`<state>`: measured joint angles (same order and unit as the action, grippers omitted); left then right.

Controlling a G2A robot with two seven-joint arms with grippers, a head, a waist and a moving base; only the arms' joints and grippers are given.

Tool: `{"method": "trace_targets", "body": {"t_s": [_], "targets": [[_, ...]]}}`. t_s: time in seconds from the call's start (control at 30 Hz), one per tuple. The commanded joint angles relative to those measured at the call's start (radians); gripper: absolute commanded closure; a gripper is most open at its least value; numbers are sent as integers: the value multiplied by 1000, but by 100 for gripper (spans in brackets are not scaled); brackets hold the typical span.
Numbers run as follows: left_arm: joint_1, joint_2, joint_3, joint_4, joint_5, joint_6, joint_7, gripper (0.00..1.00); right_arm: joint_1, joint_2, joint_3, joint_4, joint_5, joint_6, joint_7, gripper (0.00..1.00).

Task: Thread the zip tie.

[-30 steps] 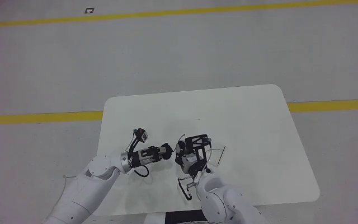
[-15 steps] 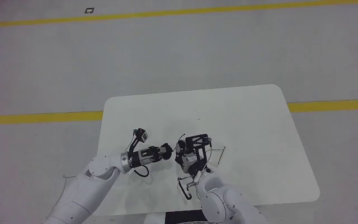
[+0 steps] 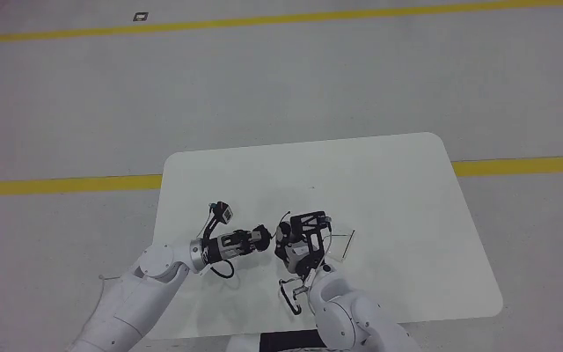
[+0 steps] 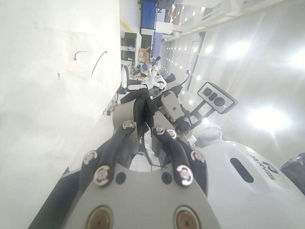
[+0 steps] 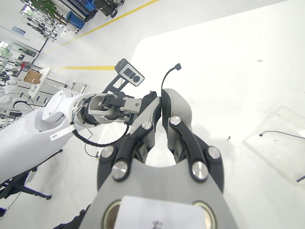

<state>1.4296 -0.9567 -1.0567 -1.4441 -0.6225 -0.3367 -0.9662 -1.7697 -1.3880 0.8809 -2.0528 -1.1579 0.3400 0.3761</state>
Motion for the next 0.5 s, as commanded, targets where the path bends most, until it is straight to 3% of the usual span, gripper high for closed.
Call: {"method": "trace_targets", "body": {"t_s": [0.0,0.47], "targets": [[0,0,0,0,0,0,0,100,3,0,-3,1,3,0,3,100],[0,0,0,0,0,0,0,100,14,2,-15,16,8,0,10,100]]}}
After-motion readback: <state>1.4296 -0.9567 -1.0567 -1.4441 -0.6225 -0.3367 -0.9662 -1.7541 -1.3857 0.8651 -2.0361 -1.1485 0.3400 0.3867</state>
